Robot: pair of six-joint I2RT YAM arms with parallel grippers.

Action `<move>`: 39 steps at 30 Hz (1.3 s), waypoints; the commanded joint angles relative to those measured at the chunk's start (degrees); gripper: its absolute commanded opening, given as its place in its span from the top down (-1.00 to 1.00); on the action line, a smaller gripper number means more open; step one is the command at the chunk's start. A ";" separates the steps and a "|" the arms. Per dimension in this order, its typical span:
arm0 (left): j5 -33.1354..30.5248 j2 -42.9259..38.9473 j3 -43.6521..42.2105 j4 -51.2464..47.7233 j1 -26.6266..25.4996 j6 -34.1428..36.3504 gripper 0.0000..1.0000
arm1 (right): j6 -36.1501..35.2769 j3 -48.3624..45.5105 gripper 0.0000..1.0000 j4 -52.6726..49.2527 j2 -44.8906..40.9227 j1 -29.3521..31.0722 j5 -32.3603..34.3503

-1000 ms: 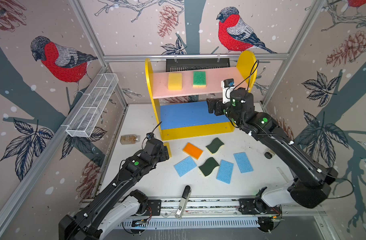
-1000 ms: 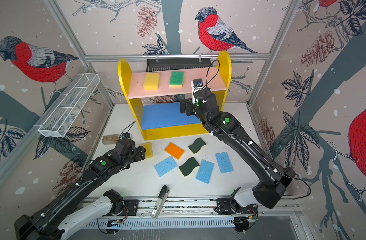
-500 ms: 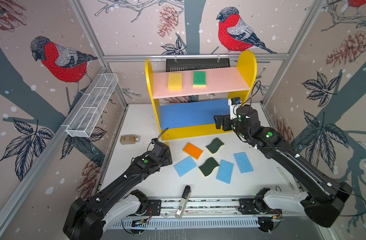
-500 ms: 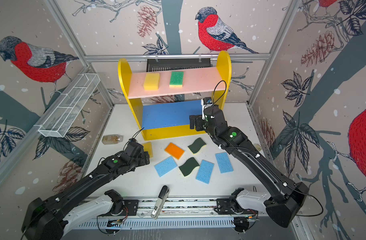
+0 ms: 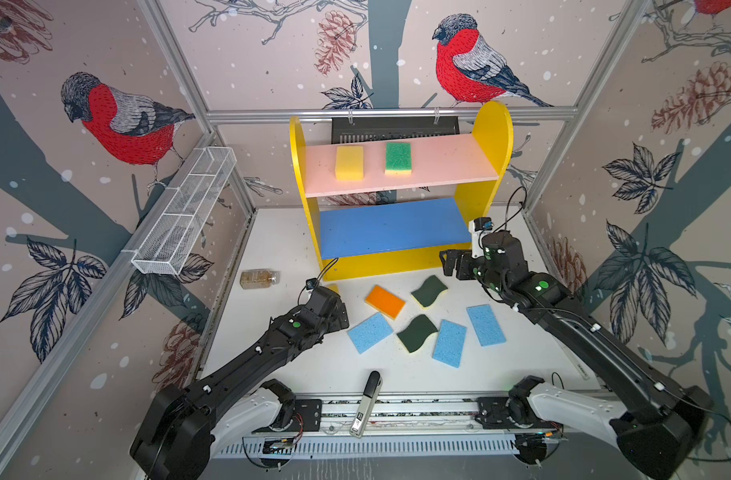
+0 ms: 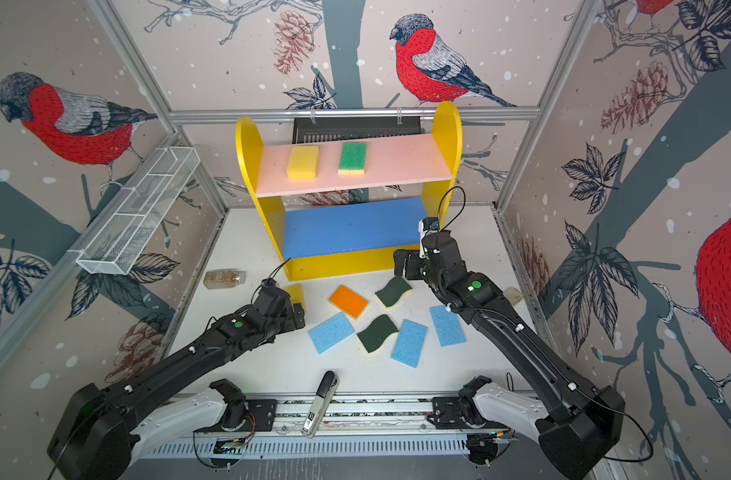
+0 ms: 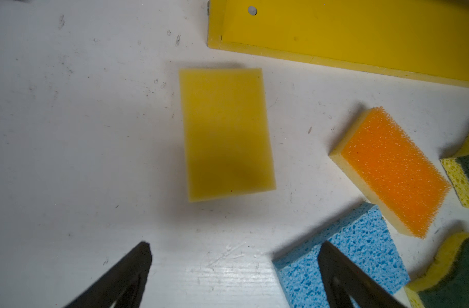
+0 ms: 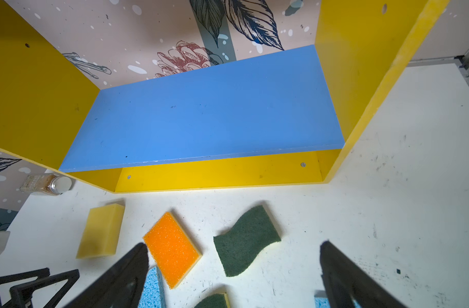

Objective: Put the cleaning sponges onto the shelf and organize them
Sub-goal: 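Withdraw the right gripper from the shelf while the left gripper lowers over the yellow sponge, then close the left gripper on the yellow foam sponge on the table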

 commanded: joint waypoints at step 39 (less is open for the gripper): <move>-6.36 24.99 8.84 2.81 0.51 -3.04 -0.77 | -1.85 -5.34 -0.99 4.85 -0.12 -10.15 -8.07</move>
